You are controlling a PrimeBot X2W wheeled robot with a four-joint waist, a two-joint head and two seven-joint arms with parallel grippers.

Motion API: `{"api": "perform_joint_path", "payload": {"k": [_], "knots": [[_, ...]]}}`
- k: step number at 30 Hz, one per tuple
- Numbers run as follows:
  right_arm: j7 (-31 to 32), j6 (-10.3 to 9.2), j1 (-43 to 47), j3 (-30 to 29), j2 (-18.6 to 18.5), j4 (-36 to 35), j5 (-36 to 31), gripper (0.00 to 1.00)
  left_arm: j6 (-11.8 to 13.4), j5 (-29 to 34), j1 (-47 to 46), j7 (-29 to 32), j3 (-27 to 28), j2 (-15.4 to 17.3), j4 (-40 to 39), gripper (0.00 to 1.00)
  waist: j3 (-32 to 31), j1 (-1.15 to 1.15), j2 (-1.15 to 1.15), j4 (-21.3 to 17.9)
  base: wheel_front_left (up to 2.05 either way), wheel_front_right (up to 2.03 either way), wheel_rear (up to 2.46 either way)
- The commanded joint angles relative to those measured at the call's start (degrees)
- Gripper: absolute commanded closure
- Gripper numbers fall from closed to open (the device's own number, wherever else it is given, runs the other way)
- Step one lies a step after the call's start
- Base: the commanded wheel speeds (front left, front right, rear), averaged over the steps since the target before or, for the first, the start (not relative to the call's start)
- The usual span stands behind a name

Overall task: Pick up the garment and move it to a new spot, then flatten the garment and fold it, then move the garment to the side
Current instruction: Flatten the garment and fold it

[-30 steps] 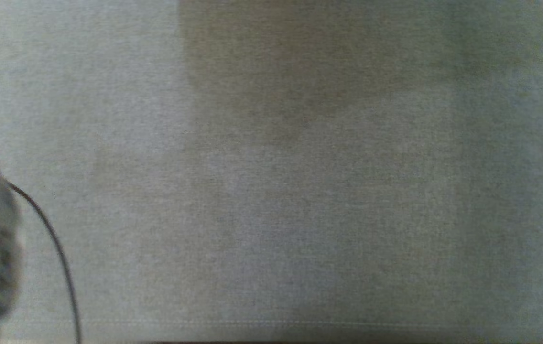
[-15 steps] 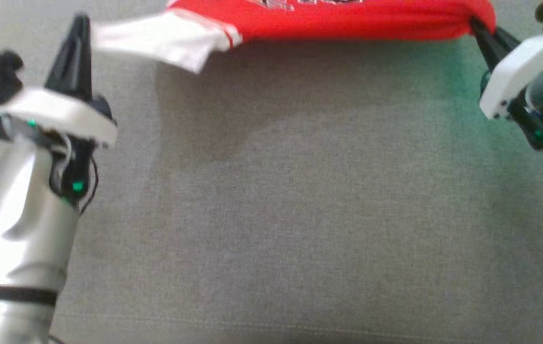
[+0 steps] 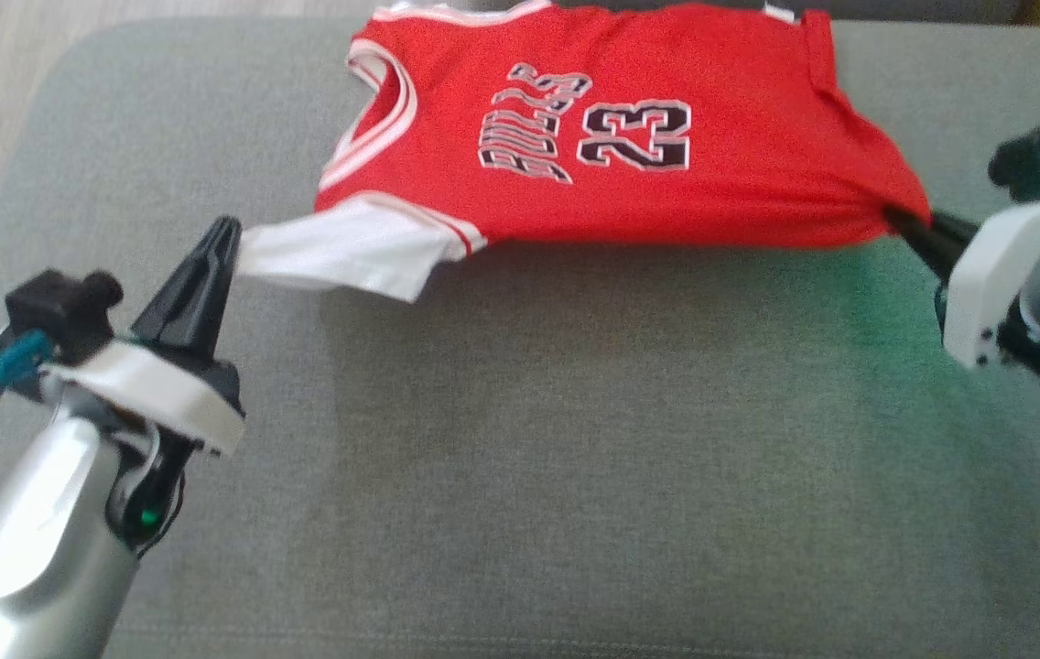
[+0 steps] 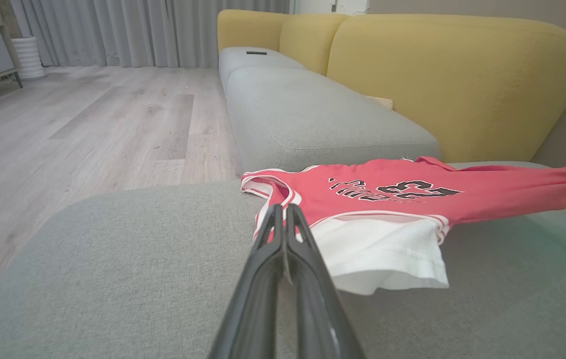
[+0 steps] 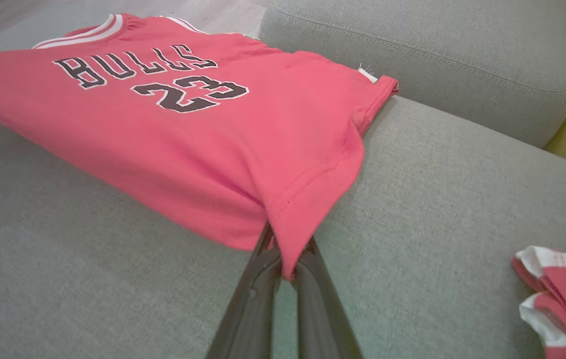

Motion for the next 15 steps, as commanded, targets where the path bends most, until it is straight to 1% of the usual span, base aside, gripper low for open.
{"api": "perform_joint_path", "payload": {"k": [1, 9, 15], "knots": [[0.04, -0.05, 1.55, 0.27, -2.48, -1.35, 0.7, 1.0, 0.09, 0.31, -1.25, -0.31, 2.44, 3.39, -2.16, 1.0, -1.32, 0.01, 0.0, -0.32, 0.0, 0.0, 0.0], [0.77, -0.05, 7.21, 4.81, -6.58, -6.35, 4.15, 1.0, 0.09, 0.68, 6.0, -0.31, 0.48, 7.09, -7.35, 1.0, -5.35, 0.01, 0.0, -1.14, 0.0, 0.0, 0.0], [3.44, -0.05, 12.17, 6.82, -9.66, -11.69, 8.19, 1.0, 0.09, 0.5, 11.56, -0.31, 0.58, 9.71, -11.42, 1.0, -7.46, 0.01, 0.0, -1.61, 0.0, 0.0, 0.0]]}}
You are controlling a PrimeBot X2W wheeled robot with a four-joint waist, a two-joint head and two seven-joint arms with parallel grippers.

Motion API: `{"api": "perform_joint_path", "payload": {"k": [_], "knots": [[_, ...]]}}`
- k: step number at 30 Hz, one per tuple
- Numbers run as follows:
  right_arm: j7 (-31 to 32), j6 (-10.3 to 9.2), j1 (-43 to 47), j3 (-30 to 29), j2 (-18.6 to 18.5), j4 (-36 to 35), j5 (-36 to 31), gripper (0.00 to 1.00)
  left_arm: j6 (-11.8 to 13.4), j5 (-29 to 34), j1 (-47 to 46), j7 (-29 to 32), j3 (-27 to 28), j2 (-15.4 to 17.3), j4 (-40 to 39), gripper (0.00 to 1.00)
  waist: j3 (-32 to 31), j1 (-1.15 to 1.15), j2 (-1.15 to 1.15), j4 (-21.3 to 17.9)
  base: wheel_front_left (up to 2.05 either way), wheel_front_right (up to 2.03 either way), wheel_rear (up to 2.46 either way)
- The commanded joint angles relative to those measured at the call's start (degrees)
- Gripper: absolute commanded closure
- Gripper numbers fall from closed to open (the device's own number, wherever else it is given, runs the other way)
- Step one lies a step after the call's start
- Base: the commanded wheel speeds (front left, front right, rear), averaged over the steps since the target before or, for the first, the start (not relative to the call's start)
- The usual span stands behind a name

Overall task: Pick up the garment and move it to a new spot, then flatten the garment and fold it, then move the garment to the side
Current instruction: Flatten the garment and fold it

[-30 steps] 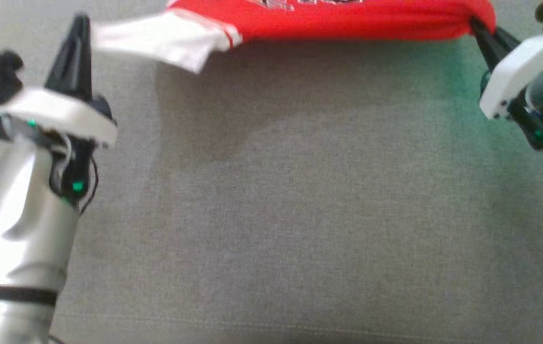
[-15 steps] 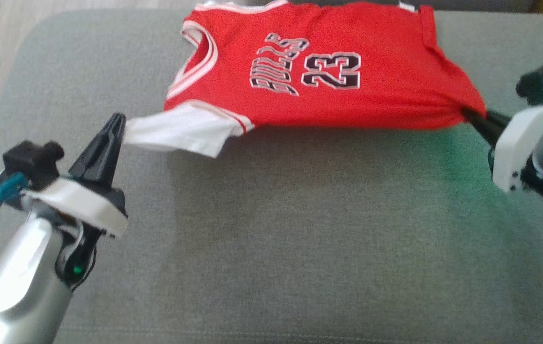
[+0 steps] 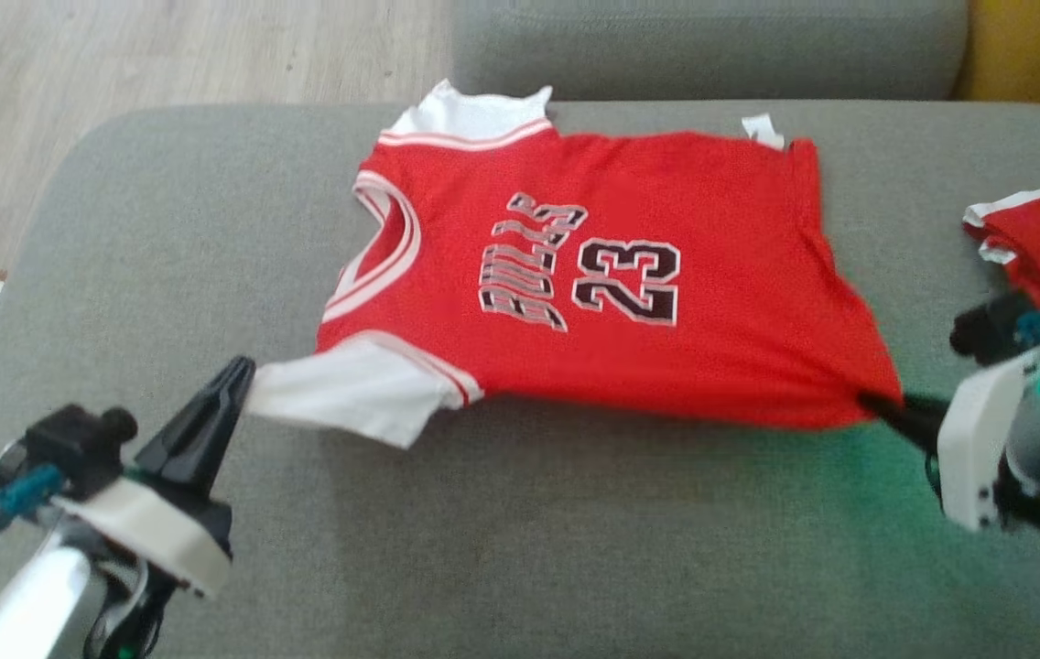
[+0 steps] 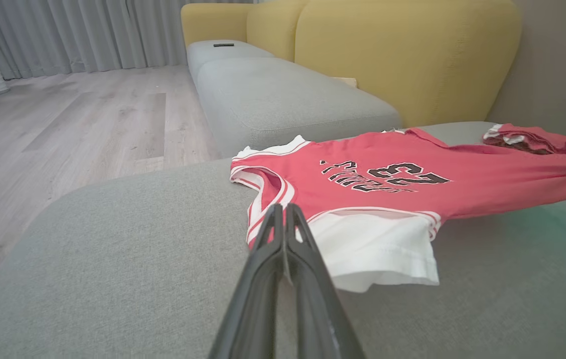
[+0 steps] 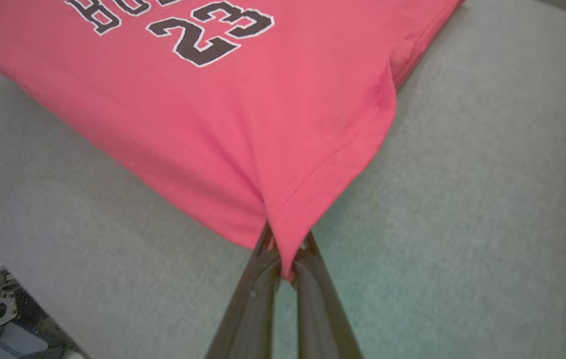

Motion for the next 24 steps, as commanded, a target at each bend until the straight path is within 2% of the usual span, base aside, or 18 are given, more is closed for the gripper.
{"api": "perform_joint_path", "payload": {"k": [1, 9, 16, 24], "knots": [[0.73, -0.05, 2.09, -0.18, -3.63, -2.34, 1.39, 1.0, 0.12, 0.02, -1.07, -0.31, 2.93, 3.44, -2.89, 1.0, -0.61, 0.01, 0.0, -0.27, 0.0, 0.0, 0.0], [2.49, -0.05, 1.3, -1.47, -5.09, -4.69, 1.43, 1.0, 0.26, 0.89, -1.51, 0.87, 2.32, 4.82, -5.67, 1.0, 1.05, 0.01, 0.0, -0.73, 0.0, 0.0, 0.0], [6.3, -0.05, -1.84, -3.92, -2.73, -3.1, 1.6, 1.0, 0.26, 1.97, -7.87, 3.4, 1.63, 5.17, -3.52, 1.0, 4.32, 0.01, 0.0, -1.08, 0.0, 0.0, 0.0], [12.21, -0.05, -5.54, -5.72, 0.4, 0.33, 1.74, 1.0, 0.13, 2.66, -17.92, 5.5, -2.39, 3.98, 3.02, 1.0, 8.0, 0.01, 0.0, -1.8, 0.0, 0.0, 0.0]]}}
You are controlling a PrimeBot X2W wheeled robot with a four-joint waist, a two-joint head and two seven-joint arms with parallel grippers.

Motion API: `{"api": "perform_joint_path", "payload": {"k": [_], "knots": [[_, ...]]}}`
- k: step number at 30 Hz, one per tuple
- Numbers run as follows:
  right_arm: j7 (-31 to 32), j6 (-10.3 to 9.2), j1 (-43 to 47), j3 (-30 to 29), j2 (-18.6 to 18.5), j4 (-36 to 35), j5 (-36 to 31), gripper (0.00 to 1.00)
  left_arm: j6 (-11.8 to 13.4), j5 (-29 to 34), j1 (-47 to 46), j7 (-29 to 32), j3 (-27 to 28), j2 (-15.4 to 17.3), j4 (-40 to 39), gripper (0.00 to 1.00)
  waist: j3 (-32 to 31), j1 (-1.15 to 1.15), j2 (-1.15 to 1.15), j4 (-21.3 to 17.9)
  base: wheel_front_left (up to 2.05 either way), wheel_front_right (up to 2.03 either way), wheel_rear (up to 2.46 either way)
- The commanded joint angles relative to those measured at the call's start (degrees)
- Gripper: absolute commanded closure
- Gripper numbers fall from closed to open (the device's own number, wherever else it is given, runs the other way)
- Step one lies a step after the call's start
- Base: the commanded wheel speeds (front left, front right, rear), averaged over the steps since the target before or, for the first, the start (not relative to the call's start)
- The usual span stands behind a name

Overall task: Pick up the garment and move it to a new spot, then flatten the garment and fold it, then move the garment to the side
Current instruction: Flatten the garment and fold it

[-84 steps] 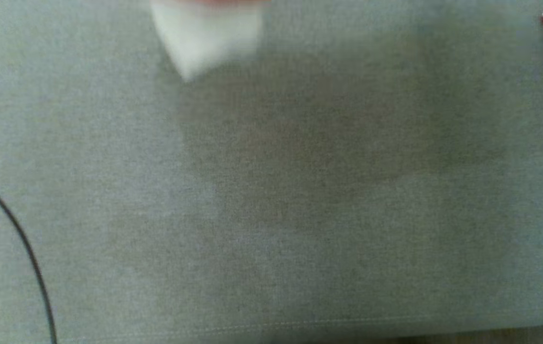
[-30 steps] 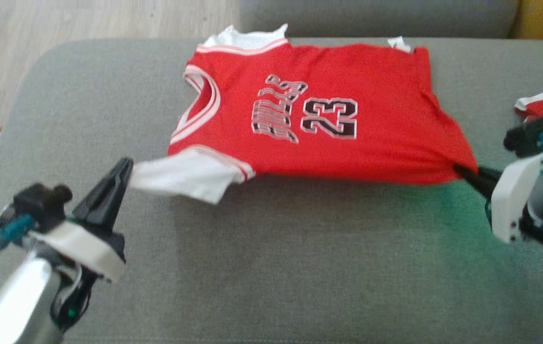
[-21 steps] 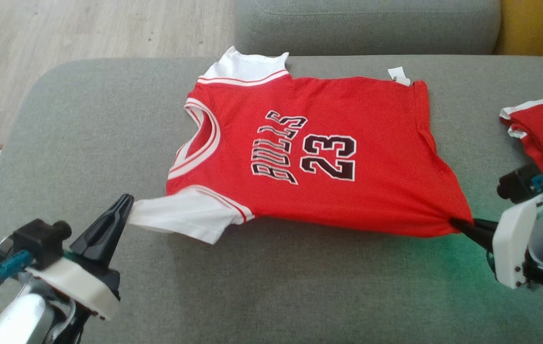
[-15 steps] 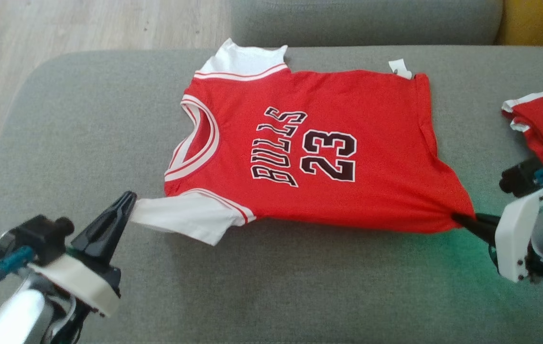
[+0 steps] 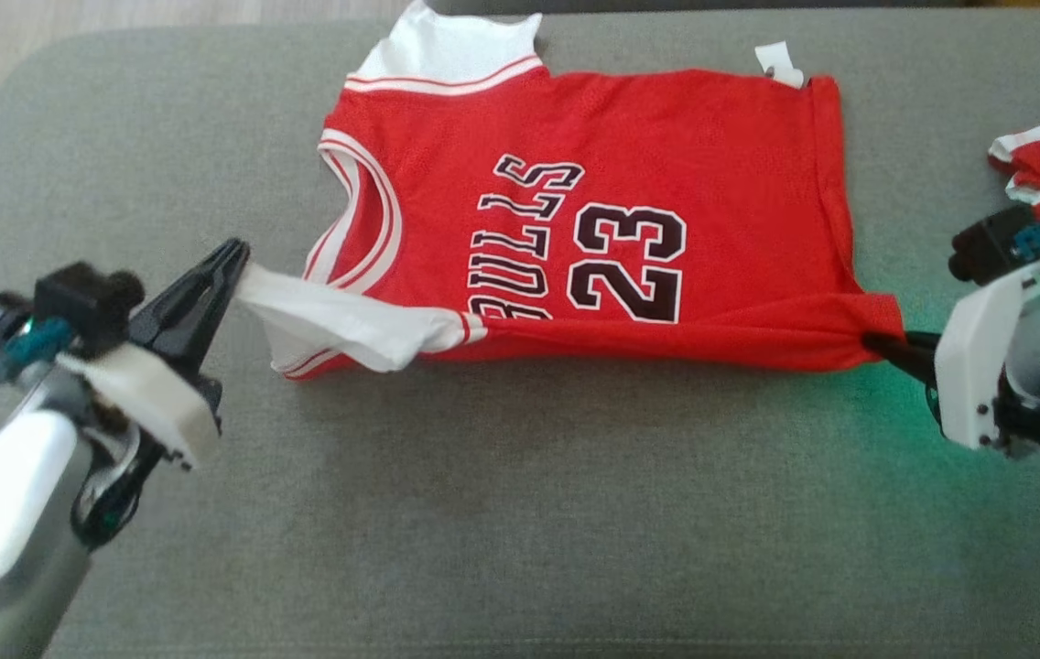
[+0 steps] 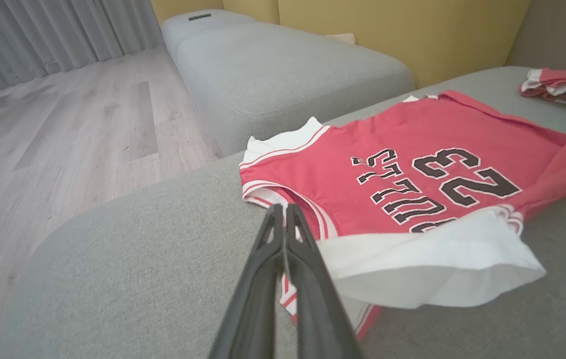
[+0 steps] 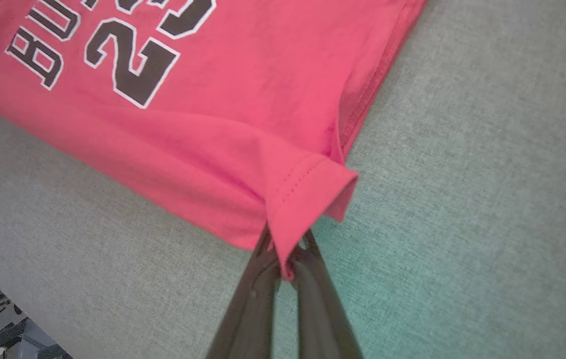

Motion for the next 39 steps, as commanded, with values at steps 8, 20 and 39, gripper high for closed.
{"api": "perform_joint_path", "payload": {"k": [8, 20, 39], "knots": [[4.9, -0.05, -4.49, -2.76, 0.84, 1.34, 0.33, 1.0, 0.09, -0.4, -13.38, -0.8, -3.62, 0.82, 7.41, 1.0, 3.52, 0.0, 0.0, -1.23, 0.0, 0.0, 0.0], [6.04, -0.05, -12.74, -8.08, 5.35, 6.81, -2.64, 0.0, 0.35, -0.25, -27.57, -4.56, -7.71, -3.42, 21.37, 0.0, 7.69, 0.0, 0.0, -1.51, 0.0, 0.0, 0.0], [-30.09, -0.05, -6.5, -20.45, 13.24, 10.23, -9.64, 0.0, 6.31, 4.14, -13.7, -5.68, 22.11, -13.5, 3.26, 0.0, 2.31, 0.0, 0.0, -0.81, 0.0, 0.0, 0.0]]}}
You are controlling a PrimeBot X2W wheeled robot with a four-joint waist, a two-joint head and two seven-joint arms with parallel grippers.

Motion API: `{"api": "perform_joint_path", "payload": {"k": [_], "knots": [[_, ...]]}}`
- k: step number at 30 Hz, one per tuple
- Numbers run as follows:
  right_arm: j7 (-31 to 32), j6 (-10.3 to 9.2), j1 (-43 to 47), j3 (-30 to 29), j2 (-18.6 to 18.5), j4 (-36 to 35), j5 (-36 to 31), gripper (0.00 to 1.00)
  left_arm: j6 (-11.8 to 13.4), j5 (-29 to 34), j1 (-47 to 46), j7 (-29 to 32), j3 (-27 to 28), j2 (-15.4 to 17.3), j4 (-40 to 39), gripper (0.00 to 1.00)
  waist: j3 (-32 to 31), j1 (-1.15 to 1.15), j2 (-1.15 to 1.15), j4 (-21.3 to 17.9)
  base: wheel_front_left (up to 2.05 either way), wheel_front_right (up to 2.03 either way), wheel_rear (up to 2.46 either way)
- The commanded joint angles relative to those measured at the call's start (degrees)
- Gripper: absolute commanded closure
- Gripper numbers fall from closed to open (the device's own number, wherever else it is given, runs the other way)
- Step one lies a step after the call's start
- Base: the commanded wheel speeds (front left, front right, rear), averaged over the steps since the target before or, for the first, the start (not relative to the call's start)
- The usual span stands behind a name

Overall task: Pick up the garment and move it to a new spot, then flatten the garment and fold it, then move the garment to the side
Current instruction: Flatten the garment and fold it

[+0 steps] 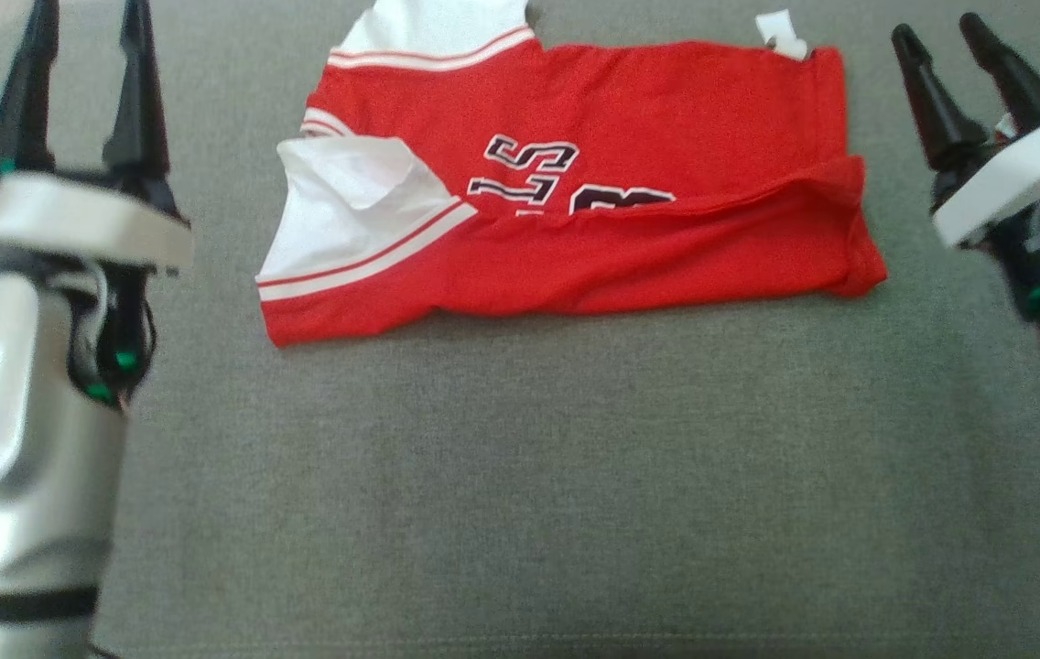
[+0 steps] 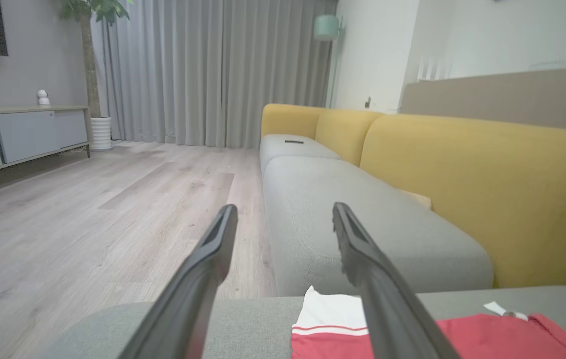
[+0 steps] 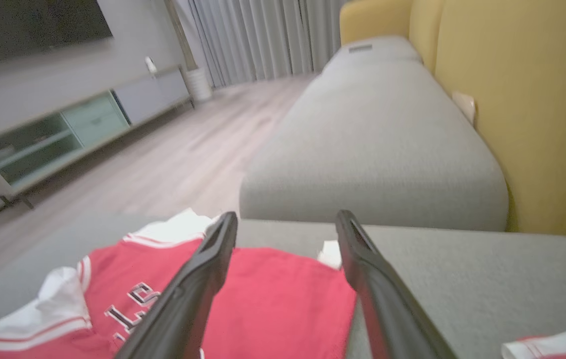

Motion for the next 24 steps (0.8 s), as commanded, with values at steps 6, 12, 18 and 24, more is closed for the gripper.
{"api": "perform_joint_path", "payload": {"k": [6, 12, 18, 24], "knots": [[-12.15, -0.05, 8.44, -10.81, 8.44, -0.18, -6.35, 0.0, -1.17, 4.05, 10.44, -0.3, 11.86, -5.07, -11.0, 0.0, -4.69, 0.0, 0.0, -0.97, 0.0, 0.0, 0.0], [-12.58, -0.05, 22.68, -29.62, 22.05, -7.32, -22.49, 0.0, -3.47, 7.88, 21.65, -0.3, 16.77, -12.18, -15.38, 0.0, -7.59, 0.0, 0.0, -1.34, 0.0, 0.0, 0.0], [-12.6, -0.05, 32.07, -33.5, 28.23, -10.6, -31.66, 0.0, -4.68, 10.59, 26.1, -0.3, 15.96, -13.98, -11.26, 0.0, -7.74, 0.0, 0.0, -1.7, 0.0, 0.0, 0.0], [-11.88, -0.05, 32.1, -34.47, 29.32, -13.5, -33.95, 0.0, -4.99, 13.08, 24.05, -0.3, 15.34, -14.23, -2.79, 0.0, -5.89, 0.0, 0.0, -3.2, 0.0, 0.0, 0.0]]}}
